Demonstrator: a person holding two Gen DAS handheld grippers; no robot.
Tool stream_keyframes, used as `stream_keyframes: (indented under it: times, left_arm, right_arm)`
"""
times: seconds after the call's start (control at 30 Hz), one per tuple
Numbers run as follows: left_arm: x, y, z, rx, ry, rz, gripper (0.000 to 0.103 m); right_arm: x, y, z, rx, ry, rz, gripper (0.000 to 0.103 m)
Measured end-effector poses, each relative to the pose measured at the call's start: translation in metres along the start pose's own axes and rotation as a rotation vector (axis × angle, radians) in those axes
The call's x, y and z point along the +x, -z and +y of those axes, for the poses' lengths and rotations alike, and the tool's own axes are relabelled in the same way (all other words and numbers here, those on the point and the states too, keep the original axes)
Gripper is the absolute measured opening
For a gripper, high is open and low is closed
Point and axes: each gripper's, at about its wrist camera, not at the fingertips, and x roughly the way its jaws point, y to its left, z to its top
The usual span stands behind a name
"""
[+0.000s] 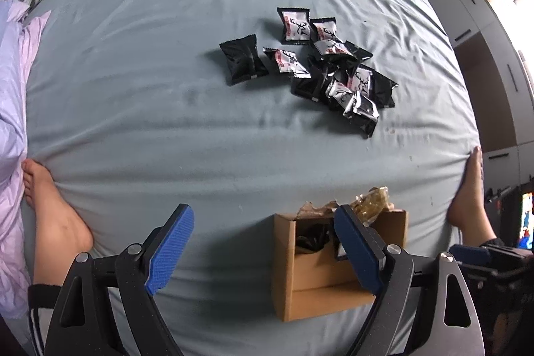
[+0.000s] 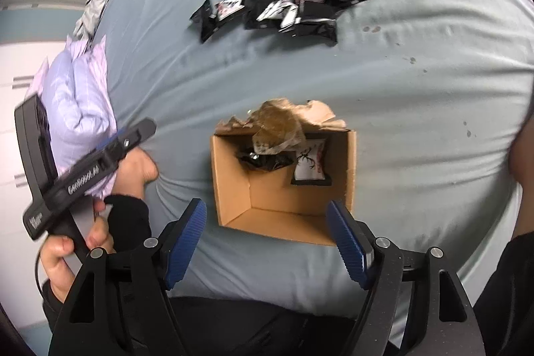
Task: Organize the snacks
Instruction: 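Withdraw the right gripper from the box toward the snack pile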
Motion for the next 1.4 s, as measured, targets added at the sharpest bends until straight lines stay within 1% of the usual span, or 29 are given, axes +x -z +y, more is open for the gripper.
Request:
stream_keyframes:
  times: [0.07, 0.2, 0.37, 1.03, 1.17, 1.3, 1.4]
  left_arm:
    - [0.0, 0.0, 0.0, -0.005, 0.009, 0.001, 0.087]
    - [-0.002, 0.0, -0.001, 0.005, -0.002, -0.008, 0.087]
    - [-0.001, 0.001, 0.002, -0.013, 0.013, 0.002, 0.087]
    - [0.002, 0.001, 0.004, -0.012, 0.003, 0.01, 0.087]
    - [0.007, 0.002, 0.003, -0.004, -0.006, 0.02, 0.087]
    - [0.011, 0.003, 0.004, -0.003, -0.019, 0.025, 0.087]
    - [0.018, 0.004, 0.005, 0.001, -0.039, 0.039, 0.087]
  right_arm:
    - [0.0, 0.0, -0.004, 0.016, -0.001, 0.002, 0.074]
    - [-0.002, -0.001, -0.007, 0.04, -0.002, 0.002, 0.074]
    - [-0.002, -0.002, -0.007, 0.042, 0.005, -0.003, 0.074]
    - [-0.004, -0.005, -0.021, 0.08, 0.031, -0.022, 0.074]
    - [-0.004, -0.006, -0.023, 0.087, 0.072, -0.038, 0.074]
    - [-0.005, -0.008, -0.029, 0.105, 0.117, -0.08, 0.074]
    - [-0.005, -0.01, -0.035, 0.127, 0.133, -0.103, 0.074]
